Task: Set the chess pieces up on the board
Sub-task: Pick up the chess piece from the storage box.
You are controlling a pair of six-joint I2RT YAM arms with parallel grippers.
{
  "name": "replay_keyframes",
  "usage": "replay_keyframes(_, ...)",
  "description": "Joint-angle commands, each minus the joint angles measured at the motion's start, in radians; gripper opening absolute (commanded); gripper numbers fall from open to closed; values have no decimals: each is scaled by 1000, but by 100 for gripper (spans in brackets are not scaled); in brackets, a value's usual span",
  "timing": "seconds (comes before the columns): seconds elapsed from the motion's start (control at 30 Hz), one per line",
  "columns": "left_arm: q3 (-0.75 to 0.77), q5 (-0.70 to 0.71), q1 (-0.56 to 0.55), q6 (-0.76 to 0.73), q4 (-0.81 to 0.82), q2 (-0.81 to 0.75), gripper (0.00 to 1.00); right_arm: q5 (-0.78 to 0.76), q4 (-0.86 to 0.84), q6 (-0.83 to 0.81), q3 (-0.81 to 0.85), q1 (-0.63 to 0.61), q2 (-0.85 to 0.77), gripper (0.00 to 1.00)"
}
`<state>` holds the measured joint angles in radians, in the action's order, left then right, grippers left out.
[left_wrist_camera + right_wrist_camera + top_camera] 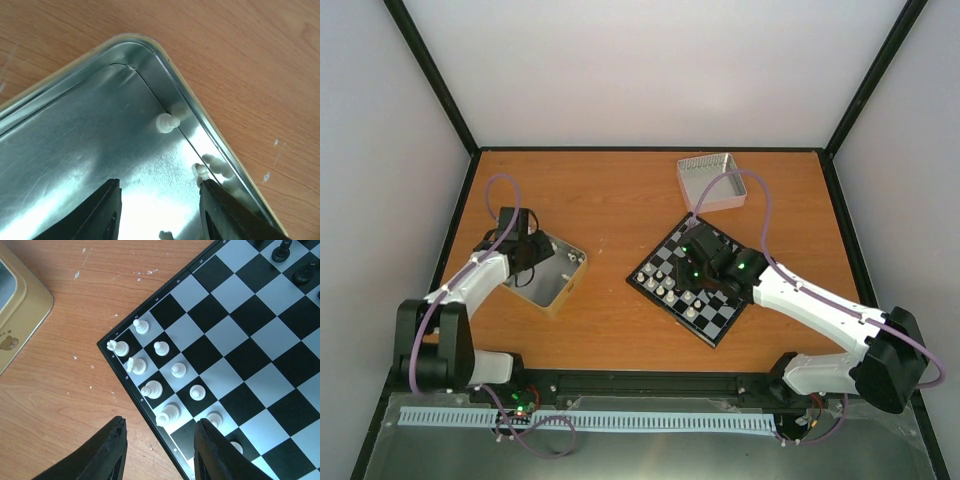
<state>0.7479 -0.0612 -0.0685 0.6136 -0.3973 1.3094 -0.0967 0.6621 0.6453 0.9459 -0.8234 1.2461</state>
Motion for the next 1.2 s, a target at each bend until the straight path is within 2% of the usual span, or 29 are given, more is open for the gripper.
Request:
replay_keyframes(0.0, -17, 51, 4, -125, 199, 72, 46, -13, -43, 23, -6, 4, -12, 38)
replay_keyframes(0.17, -22, 64, 4, -178, 314, 158, 47, 4, -25, -9, 1, 7, -17, 38)
replay_keyframes(0.3, 40, 11, 4, -240, 318, 253, 46, 8, -12, -29, 11, 9, -23, 38)
replay_keyframes(0.4, 82, 34, 4, -270, 281, 306, 43, 1, -9, -35, 12, 13, -30, 38)
replay_keyframes(0.73, 96, -6, 3, -369, 314, 326, 43, 11, -4, -33, 17, 16, -29, 38)
replay_keyframes(0.97, 126, 38, 3, -389, 317, 351, 23, 15, 22, -49, 40, 17, -13, 37)
replay_keyframes(1.17, 170, 48, 3, -397, 308, 385, 16, 22, 19, -27, 42, 17, -8, 37)
